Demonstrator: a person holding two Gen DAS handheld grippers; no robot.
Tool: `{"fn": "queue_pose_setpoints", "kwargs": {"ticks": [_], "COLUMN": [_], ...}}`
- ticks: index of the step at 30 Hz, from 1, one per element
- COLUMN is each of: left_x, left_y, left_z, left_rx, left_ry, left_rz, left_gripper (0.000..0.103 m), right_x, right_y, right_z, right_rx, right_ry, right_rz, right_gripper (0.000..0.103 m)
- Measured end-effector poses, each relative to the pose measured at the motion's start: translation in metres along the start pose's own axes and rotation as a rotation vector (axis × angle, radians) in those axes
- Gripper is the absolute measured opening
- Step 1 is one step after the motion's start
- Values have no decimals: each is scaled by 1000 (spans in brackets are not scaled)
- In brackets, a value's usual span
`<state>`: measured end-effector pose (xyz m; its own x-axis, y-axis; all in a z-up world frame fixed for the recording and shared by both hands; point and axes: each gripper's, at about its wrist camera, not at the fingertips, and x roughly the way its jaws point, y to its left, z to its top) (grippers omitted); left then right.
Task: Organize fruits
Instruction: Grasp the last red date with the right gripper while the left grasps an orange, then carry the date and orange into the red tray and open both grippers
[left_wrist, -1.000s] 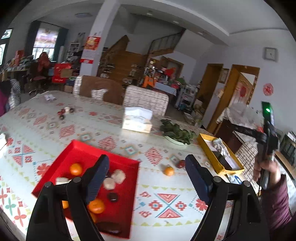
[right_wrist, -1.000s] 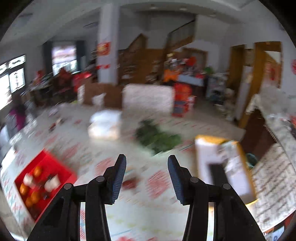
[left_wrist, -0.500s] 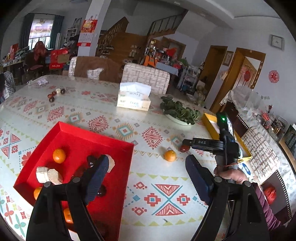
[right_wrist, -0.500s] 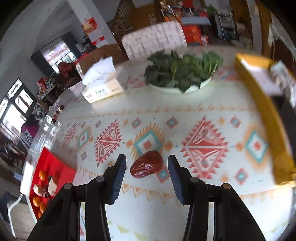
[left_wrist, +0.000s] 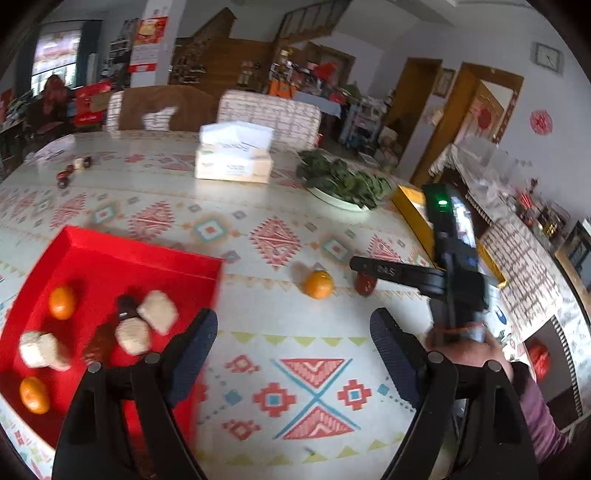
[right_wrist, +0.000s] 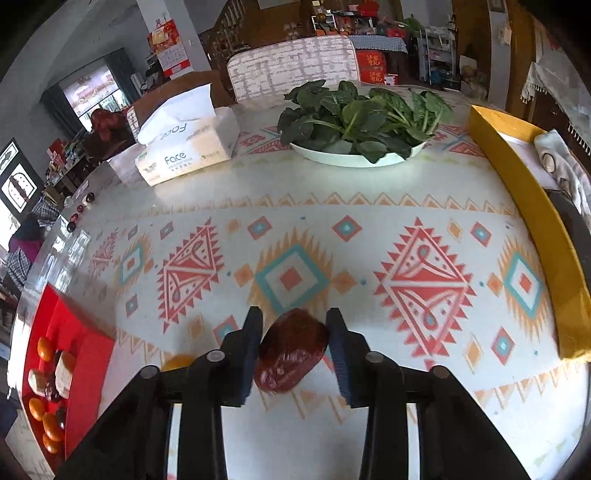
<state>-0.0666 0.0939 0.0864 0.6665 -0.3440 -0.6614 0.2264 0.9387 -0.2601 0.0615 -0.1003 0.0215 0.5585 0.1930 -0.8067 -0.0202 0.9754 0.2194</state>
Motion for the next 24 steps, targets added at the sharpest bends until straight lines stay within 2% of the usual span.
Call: {"fn": "queue_pose_setpoints", "kwargs": {"ticks": [7, 8, 9, 11, 16, 17, 18, 24], "left_x": [71, 79, 89, 107, 138, 143, 146, 134], "left_y": [-29, -30, -32, -37, -45, -44, -43, -36], "left_z": [13, 14, 16, 19, 20, 20, 19, 15], "left_rx": [89, 92, 99, 118, 175, 178, 181, 153], "left_ry": [82, 94, 107, 131, 165, 175, 186, 163], "left_rz": [12, 16, 11, 19, 64, 59, 63, 66], "left_gripper": [84, 83, 76, 69, 68, 54, 33, 32], "right_x": [-35, -36, -37, -37, -33, -33, -33, -31], "right_y": [-24, -27, -32, -36, -48, -48, -49, -47], "right_z": [-33, -35, -38, -40, -41, -41, -41, -42], "right_rx": [17, 23, 29, 35, 71, 72, 75, 65], "right_ry": [-10, -12, -14, -21, -8, -7, -6, 18], "right_rz": [42, 48, 57, 75, 142, 147, 155, 165], "right_gripper": [34, 34, 34, 34, 34, 34, 34, 36]}}
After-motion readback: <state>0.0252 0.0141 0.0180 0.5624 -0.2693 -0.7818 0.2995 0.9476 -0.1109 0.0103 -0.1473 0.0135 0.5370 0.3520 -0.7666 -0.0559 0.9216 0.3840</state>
